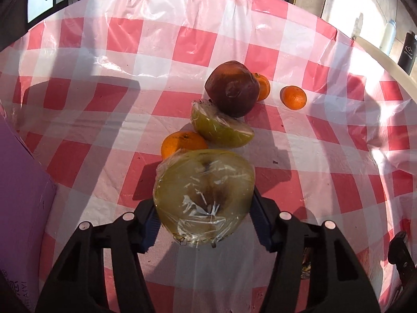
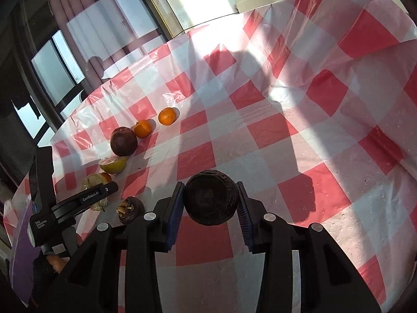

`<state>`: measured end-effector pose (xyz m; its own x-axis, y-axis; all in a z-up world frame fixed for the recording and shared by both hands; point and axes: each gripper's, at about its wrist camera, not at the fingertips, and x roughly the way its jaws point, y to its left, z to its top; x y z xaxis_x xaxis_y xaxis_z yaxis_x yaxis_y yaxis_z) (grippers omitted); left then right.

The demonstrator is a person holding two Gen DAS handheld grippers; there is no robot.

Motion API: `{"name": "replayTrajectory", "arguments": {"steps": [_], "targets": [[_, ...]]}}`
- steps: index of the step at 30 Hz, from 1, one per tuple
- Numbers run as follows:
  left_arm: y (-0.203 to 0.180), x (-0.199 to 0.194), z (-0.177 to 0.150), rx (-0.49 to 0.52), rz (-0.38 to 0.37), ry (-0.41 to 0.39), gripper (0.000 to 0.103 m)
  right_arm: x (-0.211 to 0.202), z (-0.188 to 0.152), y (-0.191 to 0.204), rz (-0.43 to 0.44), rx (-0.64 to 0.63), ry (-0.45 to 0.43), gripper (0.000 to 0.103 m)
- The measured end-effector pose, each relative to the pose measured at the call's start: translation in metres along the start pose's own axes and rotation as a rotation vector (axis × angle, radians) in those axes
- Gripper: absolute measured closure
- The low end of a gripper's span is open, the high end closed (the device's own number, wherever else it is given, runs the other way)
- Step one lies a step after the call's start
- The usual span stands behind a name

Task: Organize fruits
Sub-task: 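Grasp the plastic-wrapped yellow fruit half with the left tool, then carry the wrapped fruit half and dark fruit over the white box with both tools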

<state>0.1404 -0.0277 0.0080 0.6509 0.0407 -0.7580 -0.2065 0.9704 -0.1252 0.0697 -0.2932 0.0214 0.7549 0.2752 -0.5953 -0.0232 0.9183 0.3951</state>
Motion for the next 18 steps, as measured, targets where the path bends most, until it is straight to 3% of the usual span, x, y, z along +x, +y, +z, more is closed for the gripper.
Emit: {"name": "replayTrajectory", "arguments": {"steps": [5, 11, 18], "targets": [[0.014, -0.044, -0.034, -0.031, -0.125, -0.077, 0.043, 0.002, 0.001, 0.0, 0.001, -0.001, 0.007, 0.064], [0.037, -0.083, -0.078, -0.095, -0.348, -0.087, 0.043, 0.003, 0.001, -0.001, 0.004, -0.003, 0.009, 0.064], [0.035, -0.098, -0.095, -0.026, -0.413, -0.076, 0.043, 0.002, 0.001, -0.003, 0.007, 0.005, 0.003, 0.064]]}}
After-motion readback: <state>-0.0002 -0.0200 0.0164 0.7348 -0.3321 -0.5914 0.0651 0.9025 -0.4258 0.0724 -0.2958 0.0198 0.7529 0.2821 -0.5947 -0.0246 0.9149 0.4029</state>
